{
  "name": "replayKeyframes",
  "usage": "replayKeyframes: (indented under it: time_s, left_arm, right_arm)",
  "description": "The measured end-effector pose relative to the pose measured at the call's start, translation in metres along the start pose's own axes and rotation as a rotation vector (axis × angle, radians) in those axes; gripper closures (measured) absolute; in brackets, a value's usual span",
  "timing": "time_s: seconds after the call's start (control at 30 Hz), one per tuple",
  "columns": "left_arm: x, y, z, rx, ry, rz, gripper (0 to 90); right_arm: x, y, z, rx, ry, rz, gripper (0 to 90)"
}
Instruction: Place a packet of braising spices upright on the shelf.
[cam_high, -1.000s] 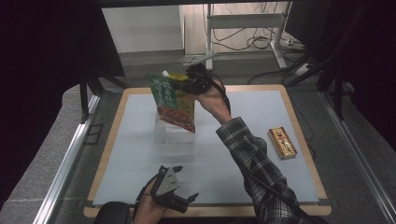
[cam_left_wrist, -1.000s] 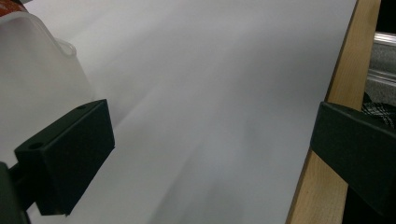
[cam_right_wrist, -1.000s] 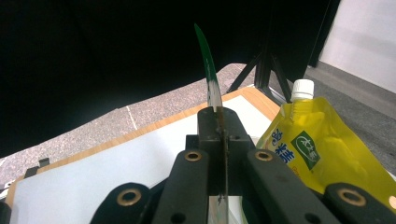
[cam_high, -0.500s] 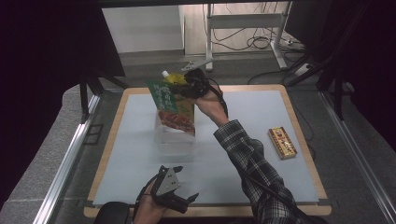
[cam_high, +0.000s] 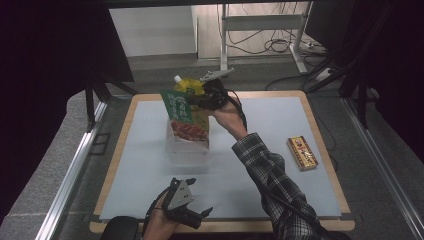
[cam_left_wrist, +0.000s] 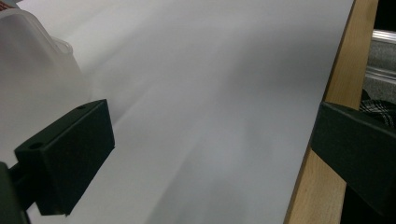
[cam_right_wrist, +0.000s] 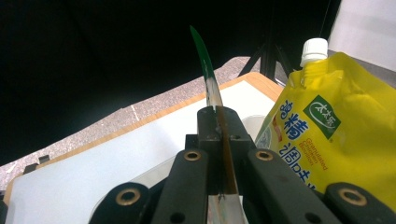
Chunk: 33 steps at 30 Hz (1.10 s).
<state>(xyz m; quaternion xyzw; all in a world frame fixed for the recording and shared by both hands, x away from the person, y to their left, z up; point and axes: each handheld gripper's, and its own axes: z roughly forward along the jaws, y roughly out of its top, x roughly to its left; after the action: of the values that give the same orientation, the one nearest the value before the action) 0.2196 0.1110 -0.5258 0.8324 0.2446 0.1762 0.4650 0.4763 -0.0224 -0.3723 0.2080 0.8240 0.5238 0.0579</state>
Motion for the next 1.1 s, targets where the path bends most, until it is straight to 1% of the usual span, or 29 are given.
replayKeyframes:
  time_s: [0.03, 0.13, 0.23, 0.3, 0.37, 0.4, 0.47, 0.57, 0.67, 0.83, 0.9, 0.97, 1.1]
  left_arm:
    - [0.000, 0.000, 0.000, 0.000, 0.000, 0.001, 0.0]
    - [0.000, 0.000, 0.000, 0.002, 0.000, 0.002, 0.0]
    - [0.000, 0.000, 0.000, 0.003, 0.000, 0.003, 0.0]
    - [0.000, 0.000, 0.000, 0.001, 0.001, 0.002, 0.0]
    - [0.000, 0.000, 0.000, 0.002, 0.001, 0.001, 0.0]
    - [0.000, 0.000, 0.000, 0.003, 0.001, 0.001, 0.0]
    - [0.000, 0.000, 0.000, 0.004, 0.001, 0.002, 0.0]
    - [0.000, 0.000, 0.001, 0.005, 0.002, 0.004, 0.0]
    - [0.000, 0.000, 0.001, 0.005, 0.003, 0.003, 0.0]
    - [0.000, 0.000, 0.001, 0.007, 0.003, 0.004, 0.0]
    - [0.000, 0.000, 0.001, 0.007, 0.004, 0.004, 0.0]
    - [0.000, 0.000, 0.001, 0.007, 0.004, 0.004, 0.0]
    - [0.000, 0.000, 0.001, 0.007, 0.005, 0.005, 0.0]
  right_arm:
    - [0.000, -0.001, 0.000, -0.002, -0.001, 0.000, 88.1]
    - [0.001, -0.002, -0.001, 0.004, -0.025, -0.012, 87.9]
    - [0.000, -0.003, 0.000, 0.011, -0.034, -0.009, 87.2]
    - [0.000, -0.002, -0.001, 0.017, -0.042, -0.015, 84.4]
    - [0.000, -0.002, 0.000, 0.030, -0.055, -0.028, 78.3]
    - [0.000, -0.002, 0.000, 0.028, -0.058, -0.032, 73.1]
    - [0.001, -0.003, 0.000, 0.029, -0.062, -0.037, 65.8]
    - [0.001, -0.003, -0.002, 0.040, -0.084, -0.045, 50.6]
    - [0.000, -0.002, -0.004, 0.054, -0.103, -0.046, 42.1]
    - [-0.001, -0.004, -0.008, 0.068, -0.130, -0.052, 34.3]
    - [-0.002, -0.005, -0.009, 0.077, -0.132, -0.046, 33.0]
    - [-0.003, -0.006, -0.011, 0.077, -0.141, -0.045, 31.4]
    - [-0.005, -0.009, -0.015, 0.076, -0.141, -0.026, 29.8]
